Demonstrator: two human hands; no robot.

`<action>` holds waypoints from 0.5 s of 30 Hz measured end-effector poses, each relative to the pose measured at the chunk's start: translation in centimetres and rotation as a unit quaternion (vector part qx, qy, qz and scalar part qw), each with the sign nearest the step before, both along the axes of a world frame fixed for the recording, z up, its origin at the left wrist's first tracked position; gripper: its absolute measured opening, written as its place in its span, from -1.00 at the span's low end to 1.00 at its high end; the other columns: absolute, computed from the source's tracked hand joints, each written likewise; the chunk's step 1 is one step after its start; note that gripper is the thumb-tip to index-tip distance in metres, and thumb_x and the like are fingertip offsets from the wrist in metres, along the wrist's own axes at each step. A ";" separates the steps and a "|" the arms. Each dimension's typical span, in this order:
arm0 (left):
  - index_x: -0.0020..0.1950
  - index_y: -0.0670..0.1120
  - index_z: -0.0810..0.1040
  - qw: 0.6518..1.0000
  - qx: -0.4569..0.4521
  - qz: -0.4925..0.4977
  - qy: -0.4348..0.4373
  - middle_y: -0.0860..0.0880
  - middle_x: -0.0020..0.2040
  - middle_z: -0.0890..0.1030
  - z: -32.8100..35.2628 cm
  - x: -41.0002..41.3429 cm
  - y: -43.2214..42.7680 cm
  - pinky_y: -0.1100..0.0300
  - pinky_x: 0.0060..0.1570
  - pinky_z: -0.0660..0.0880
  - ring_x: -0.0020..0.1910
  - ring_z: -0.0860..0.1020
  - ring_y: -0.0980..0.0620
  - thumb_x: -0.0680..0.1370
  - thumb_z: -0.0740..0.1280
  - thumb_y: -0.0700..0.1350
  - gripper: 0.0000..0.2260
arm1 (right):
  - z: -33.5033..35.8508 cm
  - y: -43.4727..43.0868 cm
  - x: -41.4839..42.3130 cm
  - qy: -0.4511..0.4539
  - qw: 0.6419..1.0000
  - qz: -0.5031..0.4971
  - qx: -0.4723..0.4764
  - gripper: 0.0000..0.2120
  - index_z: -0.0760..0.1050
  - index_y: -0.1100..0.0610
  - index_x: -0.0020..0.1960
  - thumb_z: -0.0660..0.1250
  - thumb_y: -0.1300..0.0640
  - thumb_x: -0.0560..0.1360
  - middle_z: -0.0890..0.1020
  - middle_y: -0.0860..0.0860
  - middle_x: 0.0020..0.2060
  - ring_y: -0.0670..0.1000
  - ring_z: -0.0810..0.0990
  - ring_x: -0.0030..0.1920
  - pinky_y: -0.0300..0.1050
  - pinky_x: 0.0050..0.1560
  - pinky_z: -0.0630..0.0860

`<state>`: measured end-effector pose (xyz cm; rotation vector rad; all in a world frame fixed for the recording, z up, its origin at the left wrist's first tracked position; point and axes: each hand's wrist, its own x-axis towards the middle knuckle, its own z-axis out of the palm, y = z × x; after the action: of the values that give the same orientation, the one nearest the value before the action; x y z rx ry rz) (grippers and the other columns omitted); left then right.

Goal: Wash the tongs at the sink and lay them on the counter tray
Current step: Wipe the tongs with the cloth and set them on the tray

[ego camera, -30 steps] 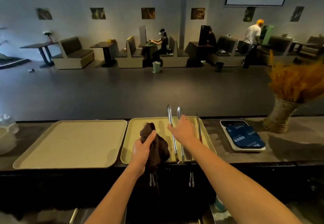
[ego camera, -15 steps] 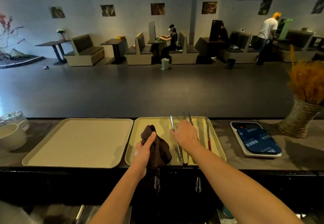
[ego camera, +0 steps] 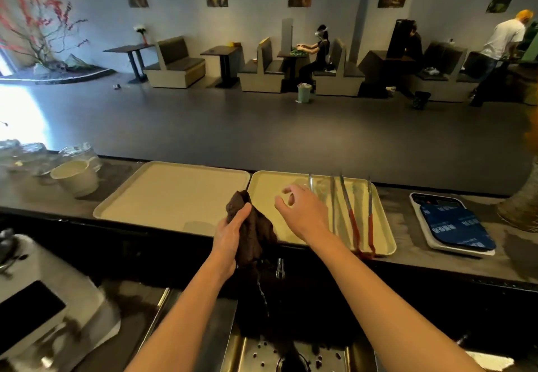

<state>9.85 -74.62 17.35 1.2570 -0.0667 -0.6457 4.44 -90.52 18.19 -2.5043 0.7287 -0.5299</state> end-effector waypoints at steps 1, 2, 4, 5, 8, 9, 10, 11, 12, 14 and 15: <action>0.08 -0.20 0.56 1.000 0.001 0.017 0.003 -0.24 -0.07 0.70 -0.1 0.1 1.0 -0.13 0.08 0.59 -0.05 0.67 -0.23 0.52 0.42 0.00 -0.71 | -0.1 1.1 0.2 -0.019 0.999 0.015 0.023 -0.66 0.51 -0.01 0.26 0.21 -0.14 0.58 0.58 -0.11 -0.02 -0.10 0.52 -0.10 -0.15 -0.20 0.36; 0.08 -0.21 0.57 0.999 -0.001 0.037 0.005 -0.24 -0.08 0.70 -0.3 0.1 2.4 -0.11 0.06 0.60 -0.07 0.68 -0.22 0.52 0.42 -0.01 -0.71 | -0.3 2.6 0.5 -0.035 0.998 0.033 0.043 -0.69 0.51 -0.02 0.25 0.22 -0.12 0.59 0.57 -0.13 -0.09 -0.12 0.52 -0.15 -0.16 -0.22 0.36; 0.08 -0.22 0.60 0.997 0.001 0.074 0.010 -0.21 -0.11 0.70 -0.9 0.4 5.2 -0.09 0.04 0.60 -0.10 0.68 -0.19 0.51 0.43 -0.02 -0.71 | -0.9 5.6 1.2 -0.060 0.993 0.071 0.077 -0.75 0.53 -0.03 0.21 0.25 -0.08 0.59 0.57 -0.14 -0.18 -0.15 0.52 -0.19 -0.16 -0.21 0.38; 0.09 -0.23 0.60 0.996 -0.002 0.089 0.012 -0.19 -0.12 0.70 -1.3 0.3 6.6 -0.09 0.05 0.59 -0.10 0.68 -0.18 0.51 0.43 -0.03 -0.71 | -1.3 7.1 1.4 -0.070 0.989 0.089 0.094 -0.77 0.54 -0.03 0.19 0.26 -0.06 0.59 0.58 -0.14 -0.20 -0.15 0.52 -0.20 -0.15 -0.20 0.40; 0.09 -0.22 0.60 0.991 -0.007 0.135 0.014 -0.16 -0.14 0.71 -1.9 -0.3 11.1 -0.07 0.03 0.59 -0.11 0.68 -0.15 0.53 0.40 -0.07 -0.76 | -2.4 12.0 2.0 -0.092 0.975 0.141 0.143 -0.84 0.55 -0.06 0.13 0.29 -0.06 0.59 0.61 -0.12 -0.20 -0.13 0.57 -0.18 -0.09 -0.16 0.49; 0.10 -0.21 0.60 0.989 -0.008 0.148 0.015 -0.15 -0.14 0.72 -2.0 -0.6 12.5 -0.04 -0.01 0.61 -0.12 0.69 -0.13 0.53 0.39 -0.08 -0.77 | -2.7 13.5 2.2 -0.094 0.971 0.158 0.151 -0.87 0.55 -0.08 0.10 0.30 -0.06 0.59 0.62 -0.12 -0.21 -0.14 0.57 -0.19 -0.09 -0.17 0.50; 0.10 -0.20 0.59 0.985 -0.008 0.169 0.014 -0.13 -0.14 0.72 -2.2 -0.9 14.6 -0.01 -0.07 0.62 -0.13 0.70 -0.12 0.53 0.40 -0.08 -0.77 | -2.9 15.6 2.4 -0.094 0.966 0.180 0.158 -0.91 0.53 -0.11 0.07 0.31 -0.05 0.59 0.61 -0.12 -0.22 -0.16 0.57 -0.20 -0.11 -0.20 0.48; 0.09 -0.18 0.59 0.983 -0.008 0.185 0.014 -0.12 -0.16 0.73 -2.3 -1.2 16.3 0.02 -0.11 0.62 -0.14 0.70 -0.10 0.53 0.40 -0.08 -0.79 | -3.1 17.1 2.6 -0.093 0.963 0.197 0.161 -0.95 0.52 -0.14 0.04 0.31 -0.04 0.59 0.61 -0.13 -0.22 -0.18 0.56 -0.20 -0.15 -0.22 0.44; 0.08 -0.16 0.59 0.978 -0.009 0.207 0.013 -0.11 -0.16 0.73 -2.5 -1.5 18.3 0.02 -0.10 0.62 -0.14 0.70 -0.10 0.53 0.41 -0.08 -0.80 | -3.1 19.1 2.8 -0.088 0.959 0.216 0.164 -0.96 0.51 -0.15 0.03 0.31 -0.03 0.59 0.60 -0.14 -0.23 -0.20 0.55 -0.21 -0.20 -0.24 0.40; 0.06 -0.16 0.60 0.970 -0.010 0.241 0.008 -0.14 -0.14 0.72 -2.9 -2.2 22.4 -0.01 -0.05 0.61 -0.12 0.69 -0.12 0.51 0.42 -0.09 -0.81 | -3.1 22.8 2.9 -0.071 0.951 0.256 0.161 -0.96 0.52 -0.14 0.03 0.32 -0.02 0.59 0.59 -0.14 -0.26 -0.21 0.54 -0.23 -0.26 -0.27 0.34; 0.04 -0.16 0.61 0.967 -0.008 0.253 0.007 -0.15 -0.14 0.72 -3.0 -2.5 24.0 -0.02 -0.04 0.60 -0.13 0.69 -0.13 0.51 0.42 -0.09 -0.82 | -3.2 24.4 3.0 -0.066 0.947 0.272 0.158 -0.96 0.53 -0.11 0.02 0.32 0.00 0.59 0.58 -0.14 -0.28 -0.21 0.54 -0.25 -0.26 -0.28 0.34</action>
<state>7.34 -50.58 14.32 1.1917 0.2542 -0.2097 7.43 -66.10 15.02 -2.2045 0.0451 -0.3388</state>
